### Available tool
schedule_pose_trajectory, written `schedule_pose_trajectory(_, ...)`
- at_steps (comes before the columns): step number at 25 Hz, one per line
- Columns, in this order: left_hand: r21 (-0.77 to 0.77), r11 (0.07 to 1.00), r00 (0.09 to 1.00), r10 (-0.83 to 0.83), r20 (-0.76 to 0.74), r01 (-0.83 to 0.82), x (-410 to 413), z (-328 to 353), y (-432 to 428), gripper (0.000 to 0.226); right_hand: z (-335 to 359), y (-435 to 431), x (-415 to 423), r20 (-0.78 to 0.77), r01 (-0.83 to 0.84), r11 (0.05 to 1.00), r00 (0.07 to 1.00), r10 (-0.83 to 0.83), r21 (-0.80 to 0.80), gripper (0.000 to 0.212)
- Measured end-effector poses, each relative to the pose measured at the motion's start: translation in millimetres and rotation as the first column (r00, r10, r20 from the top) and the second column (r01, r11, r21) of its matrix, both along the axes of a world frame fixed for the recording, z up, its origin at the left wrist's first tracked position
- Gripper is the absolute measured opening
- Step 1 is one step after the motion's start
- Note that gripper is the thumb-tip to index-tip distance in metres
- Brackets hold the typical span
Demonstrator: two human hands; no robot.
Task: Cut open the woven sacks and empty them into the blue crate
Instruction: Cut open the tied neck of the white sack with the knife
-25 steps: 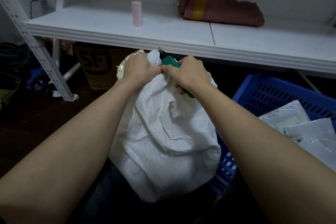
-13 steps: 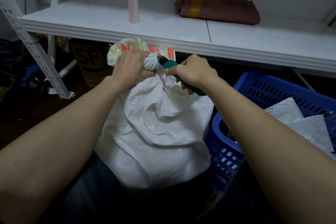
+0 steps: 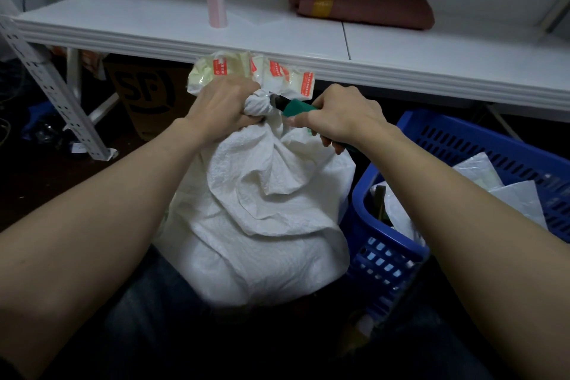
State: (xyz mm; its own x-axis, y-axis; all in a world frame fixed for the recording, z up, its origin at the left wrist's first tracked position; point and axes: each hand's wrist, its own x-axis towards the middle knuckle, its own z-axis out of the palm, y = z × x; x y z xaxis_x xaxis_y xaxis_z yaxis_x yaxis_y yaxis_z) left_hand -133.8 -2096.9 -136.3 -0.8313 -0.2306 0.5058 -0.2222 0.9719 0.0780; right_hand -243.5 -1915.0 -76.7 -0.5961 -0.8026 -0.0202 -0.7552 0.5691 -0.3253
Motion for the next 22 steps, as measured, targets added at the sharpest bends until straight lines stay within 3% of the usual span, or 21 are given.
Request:
schedule_pose_trajectory(6,-0.201,0.975,0.994,-0.083,0.066,0.095,-4.4,-0.1,1.0,0.029,-1.8,10.4,-11.5,0.040,-0.030,0.997,0.999,0.027,0.066,0.043)
schedule_pose_trajectory(11,-0.217,0.969,0.990,-0.099,0.104,0.120,-5.5,-2.2,-1.2,0.026,-5.5,9.8,-14.6,0.027,-0.045,0.995,0.999,0.042,0.088,0.045)
schedule_pose_trajectory(14,0.048,0.996,0.997,-0.074,-0.002,0.074,-5.1,-2.3,0.7,0.026,-4.7,4.6,-14.3,0.060,-0.053,0.999,0.997,0.053,0.010,0.043)
schedule_pose_trajectory(16,0.239,0.971,0.998,0.031,-0.054,-0.018,-5.2,-2.8,0.6,0.029,-3.9,1.3,-15.6,0.145,-0.045,0.998,0.988,0.052,-0.048,0.043)
schedule_pose_trajectory(19,0.345,0.930,0.986,0.157,-0.062,-0.126,-3.0,-4.8,-3.2,0.028,-5.0,1.0,-19.3,0.240,-0.002,0.993,0.970,0.030,-0.119,0.047)
schedule_pose_trajectory(22,0.411,0.905,0.986,0.148,-0.074,-0.105,-3.1,-3.7,-3.0,0.042,-7.4,2.2,-18.5,0.423,0.077,0.967,0.905,0.034,-0.242,0.049)
